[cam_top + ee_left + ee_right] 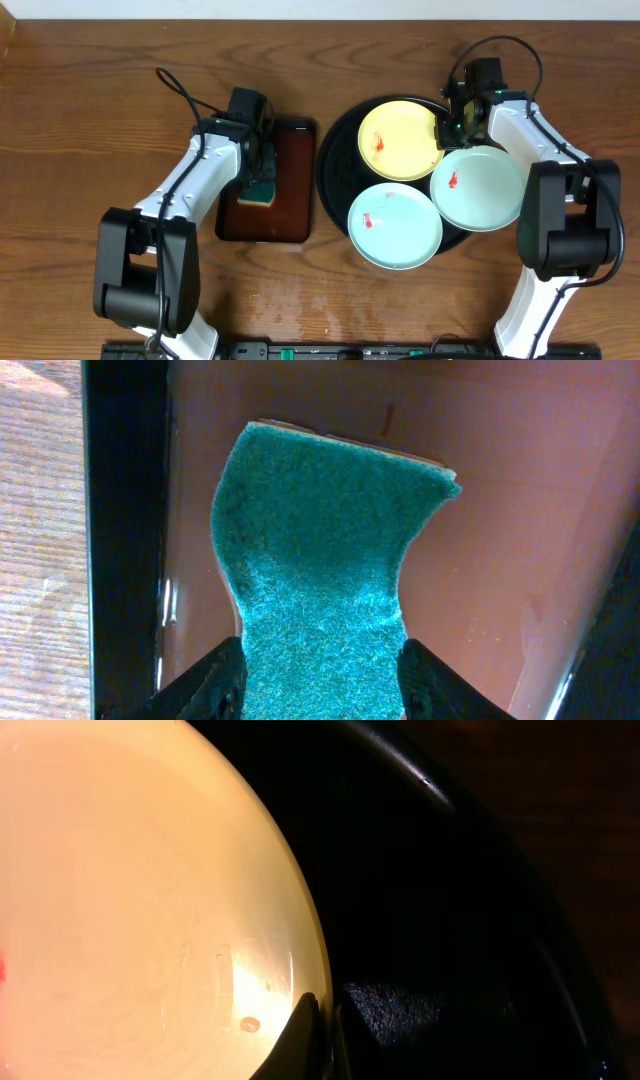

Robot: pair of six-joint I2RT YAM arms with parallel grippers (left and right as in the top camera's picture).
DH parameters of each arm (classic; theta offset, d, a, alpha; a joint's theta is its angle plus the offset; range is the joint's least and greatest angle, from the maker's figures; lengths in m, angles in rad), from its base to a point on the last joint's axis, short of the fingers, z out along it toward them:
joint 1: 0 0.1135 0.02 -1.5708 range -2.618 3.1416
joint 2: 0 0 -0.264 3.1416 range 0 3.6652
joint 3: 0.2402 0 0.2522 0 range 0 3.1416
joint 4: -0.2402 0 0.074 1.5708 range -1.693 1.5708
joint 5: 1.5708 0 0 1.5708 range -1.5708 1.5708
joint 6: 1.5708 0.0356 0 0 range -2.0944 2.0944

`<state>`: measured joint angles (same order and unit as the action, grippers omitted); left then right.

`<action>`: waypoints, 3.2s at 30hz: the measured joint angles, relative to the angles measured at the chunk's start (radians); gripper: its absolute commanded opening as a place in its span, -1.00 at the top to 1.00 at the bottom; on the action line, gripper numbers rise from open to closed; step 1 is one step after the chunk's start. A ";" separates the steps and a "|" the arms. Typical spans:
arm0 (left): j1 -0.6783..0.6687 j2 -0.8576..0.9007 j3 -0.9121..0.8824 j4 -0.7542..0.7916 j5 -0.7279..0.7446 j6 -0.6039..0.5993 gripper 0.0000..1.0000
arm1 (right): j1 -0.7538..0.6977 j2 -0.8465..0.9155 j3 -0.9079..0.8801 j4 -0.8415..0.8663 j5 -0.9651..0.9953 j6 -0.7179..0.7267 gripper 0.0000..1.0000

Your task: Clean dirty plates on tray and stack at the side

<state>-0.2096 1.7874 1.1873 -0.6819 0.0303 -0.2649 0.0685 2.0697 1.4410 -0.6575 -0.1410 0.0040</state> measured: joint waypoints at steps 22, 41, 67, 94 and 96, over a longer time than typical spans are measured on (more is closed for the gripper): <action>0.000 0.074 -0.015 0.071 -0.012 -0.025 0.59 | 0.000 0.000 0.000 0.000 0.000 0.000 0.91; -0.001 -0.020 -0.012 0.026 -0.011 -0.026 0.85 | 0.000 0.000 0.000 -0.006 0.000 0.000 0.74; -0.001 -0.046 0.084 -0.074 -0.011 -0.026 0.85 | 0.000 0.000 0.000 -0.007 0.000 0.000 0.62; -0.045 -0.058 0.235 -0.155 -0.011 0.000 0.85 | 0.000 0.000 0.000 -0.033 0.000 0.000 0.66; -0.045 -0.058 0.235 -0.155 -0.011 0.000 0.85 | 0.000 0.000 0.000 -0.033 0.000 0.000 0.64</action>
<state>-0.2546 1.7298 1.4220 -0.8371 0.0196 -0.2649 0.0689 2.0697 1.4410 -0.6907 -0.1406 0.0040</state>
